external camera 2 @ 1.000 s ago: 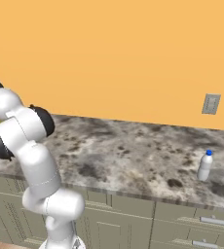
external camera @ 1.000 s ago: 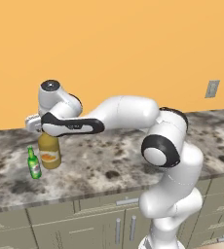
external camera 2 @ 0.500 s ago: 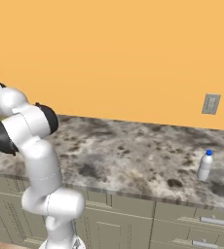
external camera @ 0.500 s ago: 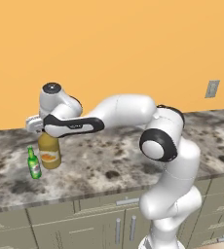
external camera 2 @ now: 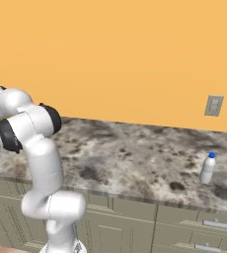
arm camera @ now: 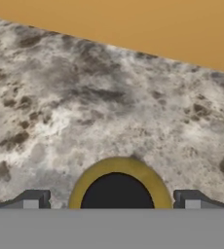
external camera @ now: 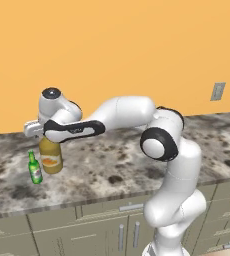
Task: Place the drinks on the dining counter in a tight cluster.
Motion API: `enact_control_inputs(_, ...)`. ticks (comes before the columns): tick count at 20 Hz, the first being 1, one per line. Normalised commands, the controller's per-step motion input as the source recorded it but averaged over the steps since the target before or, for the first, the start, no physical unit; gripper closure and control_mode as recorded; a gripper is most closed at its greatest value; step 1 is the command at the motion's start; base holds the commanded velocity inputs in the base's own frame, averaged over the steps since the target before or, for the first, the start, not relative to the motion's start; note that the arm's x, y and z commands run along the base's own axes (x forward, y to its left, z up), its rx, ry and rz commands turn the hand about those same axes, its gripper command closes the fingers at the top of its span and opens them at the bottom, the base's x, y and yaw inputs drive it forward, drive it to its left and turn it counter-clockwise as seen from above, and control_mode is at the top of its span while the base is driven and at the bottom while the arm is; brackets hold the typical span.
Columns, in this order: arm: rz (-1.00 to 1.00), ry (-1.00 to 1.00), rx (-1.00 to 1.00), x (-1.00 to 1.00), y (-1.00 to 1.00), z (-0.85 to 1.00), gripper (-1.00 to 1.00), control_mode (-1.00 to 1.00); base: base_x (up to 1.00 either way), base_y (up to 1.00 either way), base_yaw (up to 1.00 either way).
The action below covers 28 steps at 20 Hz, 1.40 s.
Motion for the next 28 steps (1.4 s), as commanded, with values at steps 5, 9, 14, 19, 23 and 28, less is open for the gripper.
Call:
enact_control_inputs(5,0.00,0.00,0.00,0.01,0.00,-0.13,-1.00,-1.00,0.00,0.00,0.00)
enact_control_inputs(9,0.00,0.00,0.00,0.00,0.00,-0.16,1.00,-1.00,0.00,0.00,0.00)
enact_control_inputs(14,0.00,0.00,0.00,0.00,-0.01,-0.13,1.00,-1.00,0.00,0.00,0.00)
enact_control_inputs(19,0.00,0.00,0.07,-0.20,-0.16,0.22,1.00,-1.00,0.00,0.00,0.00)
enact_control_inputs(23,0.00,0.00,0.04,-0.36,-0.38,0.37,1.00,-1.00,0.00,0.00,0.00)
enact_control_inputs(28,0.04,-0.02,0.00,-0.47,-0.54,0.24,1.00,-1.00,0.00,0.00,0.00)
